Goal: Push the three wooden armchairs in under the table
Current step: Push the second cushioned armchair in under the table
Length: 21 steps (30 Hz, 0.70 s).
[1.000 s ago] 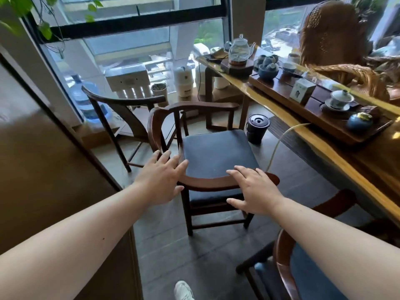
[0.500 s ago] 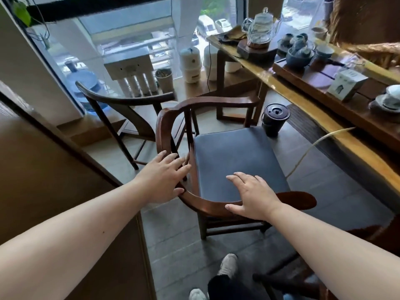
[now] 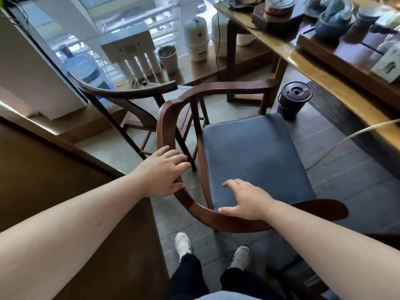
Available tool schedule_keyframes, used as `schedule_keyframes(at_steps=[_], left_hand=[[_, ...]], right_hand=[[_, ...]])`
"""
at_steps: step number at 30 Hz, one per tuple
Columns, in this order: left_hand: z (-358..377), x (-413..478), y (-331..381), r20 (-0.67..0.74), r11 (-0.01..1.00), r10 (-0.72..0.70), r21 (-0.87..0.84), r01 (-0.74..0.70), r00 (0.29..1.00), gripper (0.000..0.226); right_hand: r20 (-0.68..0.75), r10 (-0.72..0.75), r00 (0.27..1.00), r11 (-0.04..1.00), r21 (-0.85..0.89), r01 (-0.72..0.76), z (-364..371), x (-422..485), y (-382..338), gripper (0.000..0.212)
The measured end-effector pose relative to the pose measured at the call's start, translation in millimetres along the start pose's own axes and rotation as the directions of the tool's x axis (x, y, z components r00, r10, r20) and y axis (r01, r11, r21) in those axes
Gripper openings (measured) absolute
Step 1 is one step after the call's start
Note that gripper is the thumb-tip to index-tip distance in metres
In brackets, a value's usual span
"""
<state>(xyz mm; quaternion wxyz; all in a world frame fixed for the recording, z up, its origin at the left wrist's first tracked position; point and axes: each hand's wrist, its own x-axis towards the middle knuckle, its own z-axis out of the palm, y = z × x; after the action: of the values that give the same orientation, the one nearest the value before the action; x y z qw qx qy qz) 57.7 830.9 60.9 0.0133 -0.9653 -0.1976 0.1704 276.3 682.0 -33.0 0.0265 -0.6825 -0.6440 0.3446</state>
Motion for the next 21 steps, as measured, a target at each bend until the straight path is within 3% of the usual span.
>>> schedule_keyframes(at_steps=[9, 13, 17, 21], left_hand=[[9, 37, -46, -0.023, 0.976, 0.217, 0.02, -0.216, 0.976, 0.057], [16, 51, -83, -0.003, 0.952, 0.296, 0.085, -0.295, 0.955, 0.07], [32, 58, -113, 0.108, 0.908, 0.387, 0.128, -0.399, 0.916, 0.094], [48, 71, -131, 0.165, 0.843, 0.49, 0.161, -0.513, 0.856, 0.094]], right_hand=[[0.036, 0.071, 0.997, 0.991, 0.108, -0.074, 1, 34, -22, 0.079], [0.077, 0.17, 0.982, 0.964, 0.193, -0.182, 15, 47, -34, 0.075], [0.262, 0.231, 0.937, 0.915, 0.269, -0.301, 33, 62, -52, 0.08], [0.375, 0.234, 0.897, 0.896, 0.274, -0.349, 50, 75, -77, 0.083]])
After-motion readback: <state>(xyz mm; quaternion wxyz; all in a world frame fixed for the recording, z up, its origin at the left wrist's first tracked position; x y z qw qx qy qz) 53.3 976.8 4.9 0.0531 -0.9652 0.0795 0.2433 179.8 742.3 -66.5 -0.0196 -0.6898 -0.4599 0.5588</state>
